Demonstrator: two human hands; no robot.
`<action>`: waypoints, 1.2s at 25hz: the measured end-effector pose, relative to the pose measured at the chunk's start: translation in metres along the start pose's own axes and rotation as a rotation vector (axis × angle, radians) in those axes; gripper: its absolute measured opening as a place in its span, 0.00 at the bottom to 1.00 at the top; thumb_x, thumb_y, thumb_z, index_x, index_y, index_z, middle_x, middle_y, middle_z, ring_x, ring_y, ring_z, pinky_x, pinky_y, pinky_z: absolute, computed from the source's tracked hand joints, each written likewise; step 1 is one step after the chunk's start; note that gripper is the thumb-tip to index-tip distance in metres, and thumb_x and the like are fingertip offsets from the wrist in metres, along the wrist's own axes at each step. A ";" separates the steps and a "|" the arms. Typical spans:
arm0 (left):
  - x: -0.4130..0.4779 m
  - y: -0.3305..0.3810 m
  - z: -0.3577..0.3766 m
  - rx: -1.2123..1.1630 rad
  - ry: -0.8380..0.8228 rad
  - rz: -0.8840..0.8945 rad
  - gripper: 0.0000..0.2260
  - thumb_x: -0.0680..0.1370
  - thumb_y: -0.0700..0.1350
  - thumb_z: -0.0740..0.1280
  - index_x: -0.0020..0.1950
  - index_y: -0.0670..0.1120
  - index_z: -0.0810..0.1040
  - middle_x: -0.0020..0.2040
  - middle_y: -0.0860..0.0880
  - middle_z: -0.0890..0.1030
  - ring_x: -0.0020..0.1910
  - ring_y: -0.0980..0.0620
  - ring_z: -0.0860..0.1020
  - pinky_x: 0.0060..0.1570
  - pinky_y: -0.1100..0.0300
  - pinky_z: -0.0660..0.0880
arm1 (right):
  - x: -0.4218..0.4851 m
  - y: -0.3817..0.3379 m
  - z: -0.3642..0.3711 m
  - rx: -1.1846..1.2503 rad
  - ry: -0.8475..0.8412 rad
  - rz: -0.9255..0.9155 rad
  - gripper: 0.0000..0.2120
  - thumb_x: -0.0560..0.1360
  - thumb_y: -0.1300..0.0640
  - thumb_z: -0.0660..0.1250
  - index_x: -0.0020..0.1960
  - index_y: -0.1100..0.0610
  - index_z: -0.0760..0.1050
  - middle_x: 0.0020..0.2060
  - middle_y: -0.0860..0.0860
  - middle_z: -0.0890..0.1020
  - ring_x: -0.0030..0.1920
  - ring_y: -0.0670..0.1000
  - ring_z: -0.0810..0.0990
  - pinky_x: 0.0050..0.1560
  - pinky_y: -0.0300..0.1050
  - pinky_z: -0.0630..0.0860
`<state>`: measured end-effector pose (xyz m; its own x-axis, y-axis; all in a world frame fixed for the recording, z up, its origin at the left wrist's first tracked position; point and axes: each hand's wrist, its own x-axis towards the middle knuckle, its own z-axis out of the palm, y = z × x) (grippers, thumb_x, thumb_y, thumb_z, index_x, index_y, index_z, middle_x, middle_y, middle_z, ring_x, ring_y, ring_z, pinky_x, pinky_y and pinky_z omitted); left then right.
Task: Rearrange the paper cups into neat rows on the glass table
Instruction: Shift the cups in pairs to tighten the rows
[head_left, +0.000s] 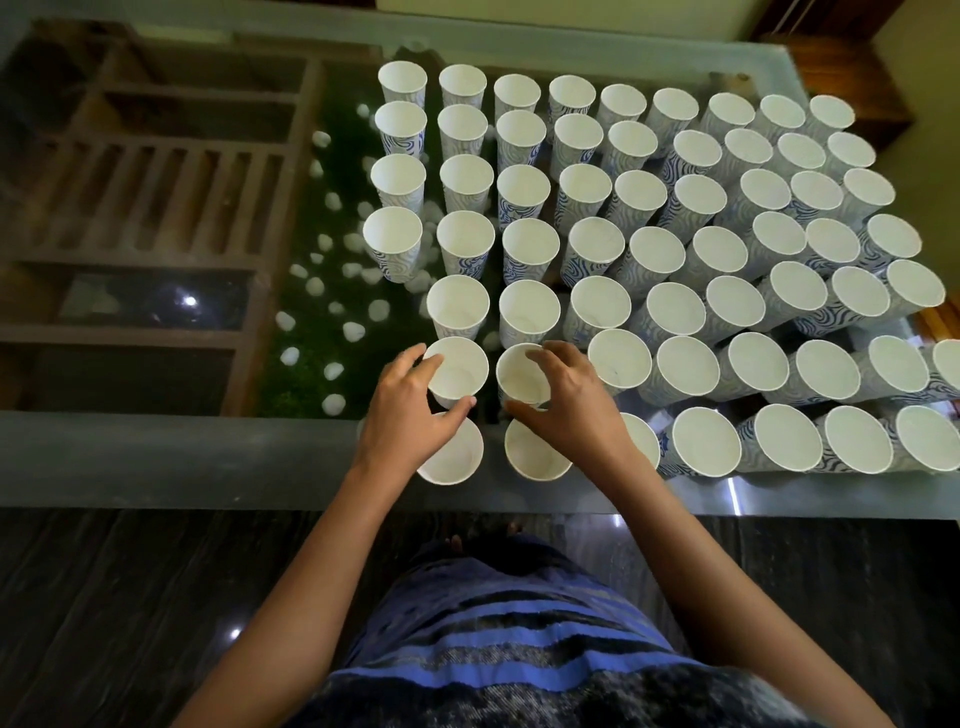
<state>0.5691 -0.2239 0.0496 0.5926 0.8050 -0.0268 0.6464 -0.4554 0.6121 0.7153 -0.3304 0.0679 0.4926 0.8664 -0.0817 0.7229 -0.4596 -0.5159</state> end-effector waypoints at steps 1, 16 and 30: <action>0.006 0.000 0.001 0.013 -0.018 -0.017 0.28 0.69 0.52 0.73 0.65 0.41 0.73 0.68 0.42 0.69 0.67 0.45 0.67 0.64 0.52 0.66 | 0.006 -0.001 0.003 -0.029 -0.013 0.009 0.31 0.68 0.51 0.73 0.66 0.60 0.69 0.65 0.58 0.70 0.64 0.58 0.68 0.59 0.49 0.69; 0.013 0.001 0.007 -0.038 -0.028 -0.028 0.29 0.66 0.51 0.75 0.63 0.41 0.74 0.67 0.43 0.72 0.66 0.46 0.69 0.64 0.55 0.65 | 0.017 0.003 0.004 0.018 0.043 0.053 0.31 0.64 0.54 0.76 0.64 0.59 0.70 0.59 0.60 0.73 0.59 0.60 0.70 0.56 0.50 0.68; 0.013 0.001 0.007 -0.065 -0.022 -0.042 0.30 0.65 0.51 0.76 0.64 0.41 0.74 0.67 0.43 0.72 0.66 0.46 0.69 0.64 0.55 0.66 | 0.014 0.006 0.000 0.023 0.011 0.073 0.32 0.65 0.52 0.76 0.65 0.59 0.69 0.60 0.59 0.72 0.60 0.59 0.70 0.57 0.49 0.69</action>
<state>0.5805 -0.2165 0.0447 0.5762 0.8143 -0.0703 0.6388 -0.3950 0.6602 0.7262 -0.3212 0.0634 0.5493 0.8283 -0.1106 0.6734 -0.5171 -0.5283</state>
